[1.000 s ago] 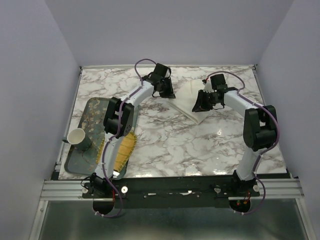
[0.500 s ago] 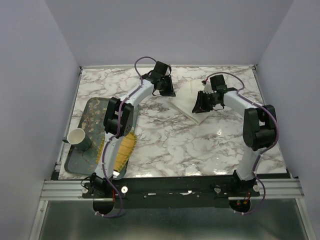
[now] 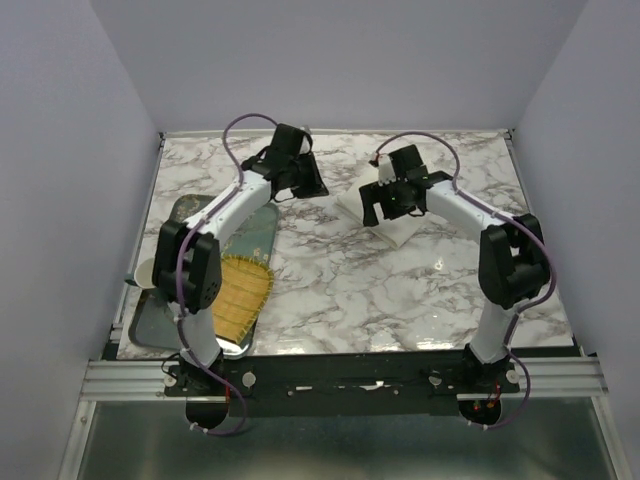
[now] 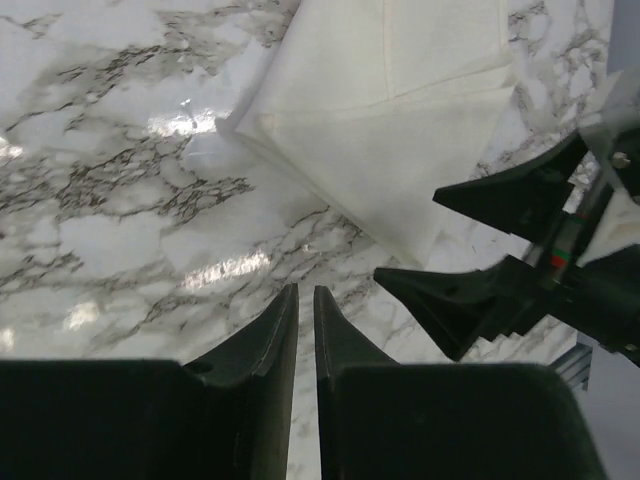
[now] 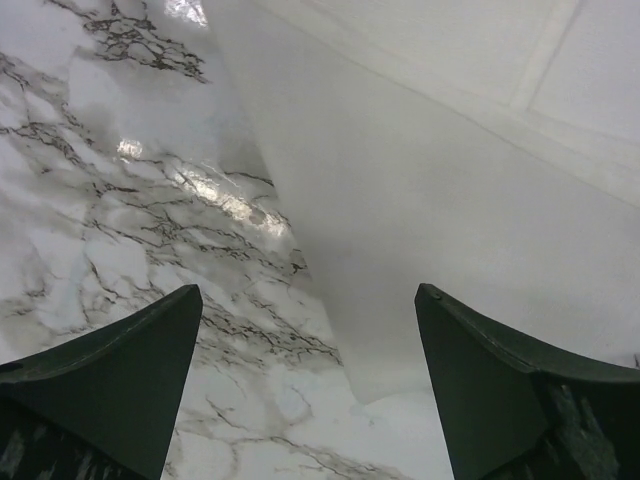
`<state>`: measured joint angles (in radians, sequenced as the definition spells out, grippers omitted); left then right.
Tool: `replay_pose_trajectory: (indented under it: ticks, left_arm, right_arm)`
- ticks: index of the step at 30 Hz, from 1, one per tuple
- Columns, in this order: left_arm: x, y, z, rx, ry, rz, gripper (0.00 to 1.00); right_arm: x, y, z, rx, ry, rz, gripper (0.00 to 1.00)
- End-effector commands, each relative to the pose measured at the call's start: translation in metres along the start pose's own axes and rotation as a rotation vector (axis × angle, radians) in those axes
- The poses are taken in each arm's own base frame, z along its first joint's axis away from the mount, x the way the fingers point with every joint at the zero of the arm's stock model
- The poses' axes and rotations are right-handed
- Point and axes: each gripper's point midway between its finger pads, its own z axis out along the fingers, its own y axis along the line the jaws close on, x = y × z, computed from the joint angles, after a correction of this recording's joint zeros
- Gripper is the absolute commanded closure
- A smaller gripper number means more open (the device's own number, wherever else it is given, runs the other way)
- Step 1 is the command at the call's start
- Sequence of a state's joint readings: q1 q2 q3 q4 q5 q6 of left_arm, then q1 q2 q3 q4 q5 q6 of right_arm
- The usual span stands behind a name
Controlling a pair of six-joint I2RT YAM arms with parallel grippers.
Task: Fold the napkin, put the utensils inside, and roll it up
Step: Fold the napkin, then roll the napkin with the utensil
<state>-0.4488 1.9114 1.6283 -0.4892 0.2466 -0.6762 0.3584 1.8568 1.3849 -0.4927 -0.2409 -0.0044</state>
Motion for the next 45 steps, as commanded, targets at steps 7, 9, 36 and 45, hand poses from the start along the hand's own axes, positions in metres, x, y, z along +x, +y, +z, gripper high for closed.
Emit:
replay_pose_trajectory:
  ticks: [7, 9, 36, 45]
  left_arm:
    - [-0.002, 0.015, -0.090, 0.060, -0.175, -0.035, 0.79]
    - [-0.003, 0.016, -0.095, 0.063, -0.192, -0.031, 0.79]
    - [-0.001, 0.023, -0.089, 0.104, -0.168, -0.050, 0.80]
    - [0.002, 0.023, -0.087, 0.113, -0.158, -0.056, 0.80]
  right_arm:
    - [-0.010, -0.004, 0.026, 0.308, 0.120, -0.400, 0.20]
    - [-0.004, -0.001, 0.031, 0.306, 0.153, -0.415, 0.27]
    - [0.024, -0.013, 0.070, 0.429, 0.244, -0.465, 0.51]
    - [0.031, -0.011, 0.079, 0.398, 0.260, -0.461, 0.52]
